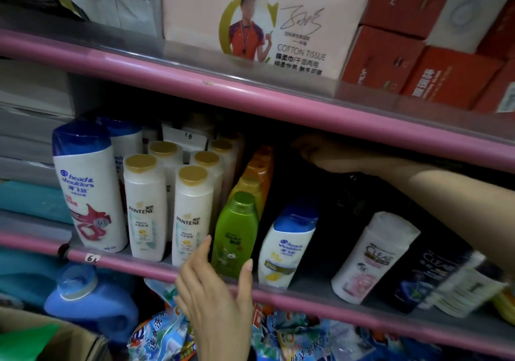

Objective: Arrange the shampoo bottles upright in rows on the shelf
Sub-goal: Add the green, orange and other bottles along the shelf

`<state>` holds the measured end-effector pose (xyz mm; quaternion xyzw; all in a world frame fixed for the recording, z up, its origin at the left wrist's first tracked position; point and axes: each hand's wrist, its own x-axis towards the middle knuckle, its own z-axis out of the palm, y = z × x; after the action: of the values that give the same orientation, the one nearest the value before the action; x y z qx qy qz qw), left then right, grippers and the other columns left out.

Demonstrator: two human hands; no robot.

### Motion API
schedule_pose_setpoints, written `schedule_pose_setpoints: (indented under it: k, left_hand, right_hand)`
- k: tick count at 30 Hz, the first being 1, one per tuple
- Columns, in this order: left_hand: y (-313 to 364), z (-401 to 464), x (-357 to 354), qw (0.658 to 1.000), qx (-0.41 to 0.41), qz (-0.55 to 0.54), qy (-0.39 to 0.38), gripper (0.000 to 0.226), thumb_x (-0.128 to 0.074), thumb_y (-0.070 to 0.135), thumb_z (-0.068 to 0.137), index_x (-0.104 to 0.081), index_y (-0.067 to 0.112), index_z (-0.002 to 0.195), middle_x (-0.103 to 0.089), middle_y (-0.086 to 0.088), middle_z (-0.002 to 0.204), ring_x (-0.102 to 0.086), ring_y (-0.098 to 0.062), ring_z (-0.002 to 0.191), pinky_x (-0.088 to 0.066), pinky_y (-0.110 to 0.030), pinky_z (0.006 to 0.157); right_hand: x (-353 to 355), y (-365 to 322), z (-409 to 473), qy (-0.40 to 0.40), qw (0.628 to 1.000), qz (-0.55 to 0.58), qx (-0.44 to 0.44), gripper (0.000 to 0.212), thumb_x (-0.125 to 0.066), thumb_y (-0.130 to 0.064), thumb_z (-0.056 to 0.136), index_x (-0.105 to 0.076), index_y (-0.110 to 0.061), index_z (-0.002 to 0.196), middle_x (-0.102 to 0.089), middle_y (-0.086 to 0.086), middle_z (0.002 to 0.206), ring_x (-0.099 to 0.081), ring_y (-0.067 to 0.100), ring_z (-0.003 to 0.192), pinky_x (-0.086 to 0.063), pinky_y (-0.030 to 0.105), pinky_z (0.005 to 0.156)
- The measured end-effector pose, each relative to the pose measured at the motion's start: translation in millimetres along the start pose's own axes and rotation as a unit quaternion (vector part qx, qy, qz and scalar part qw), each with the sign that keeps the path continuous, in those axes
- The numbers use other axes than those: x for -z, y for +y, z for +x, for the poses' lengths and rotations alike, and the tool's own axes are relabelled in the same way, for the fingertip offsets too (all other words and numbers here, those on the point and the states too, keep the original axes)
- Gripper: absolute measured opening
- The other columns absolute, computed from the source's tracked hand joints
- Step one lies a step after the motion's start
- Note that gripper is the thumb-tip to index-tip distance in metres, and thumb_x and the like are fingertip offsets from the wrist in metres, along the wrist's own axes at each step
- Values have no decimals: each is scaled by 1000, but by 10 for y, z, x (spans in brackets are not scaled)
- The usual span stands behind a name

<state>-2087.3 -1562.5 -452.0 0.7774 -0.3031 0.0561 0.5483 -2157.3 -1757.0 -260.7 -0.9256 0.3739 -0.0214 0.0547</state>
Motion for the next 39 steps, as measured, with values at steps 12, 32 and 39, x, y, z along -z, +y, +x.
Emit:
schedule_pose_setpoints:
  k: [12, 32, 39]
  left_hand:
    - [848, 512, 319, 912, -377, 96, -128, 45, -67, 31, 85, -57, 20, 127, -58, -1, 123, -52, -21, 113, -37, -34, 92]
    - [1323, 827, 226, 811, -374, 277, -355, 36, -64, 37, 86, -63, 24, 119, -68, -9, 108, -59, -32, 106, -41, -34, 83]
    - [1318, 827, 242, 803, -394, 277, -351, 33, -63, 35, 87, -63, 22, 118, -68, -9, 107, -59, -32, 104, -32, -31, 74]
  right_hand:
    - [-73, 363, -1238, -23, 992, -21, -124, 55, -65, -45, 84, -48, -24, 131, -56, 10, 129, -55, 27, 114, -47, 30, 90]
    - [-385, 79, -1193, 75, 990, 116, 10, 30, -65, -36, 86, -59, -23, 112, -66, 2, 113, -57, 22, 110, -47, 37, 94]
    - [-392, 62, -1153, 72, 990, 115, 30, 33, -65, -34, 87, -61, -19, 117, -65, 1, 117, -58, 20, 112, -46, 34, 95]
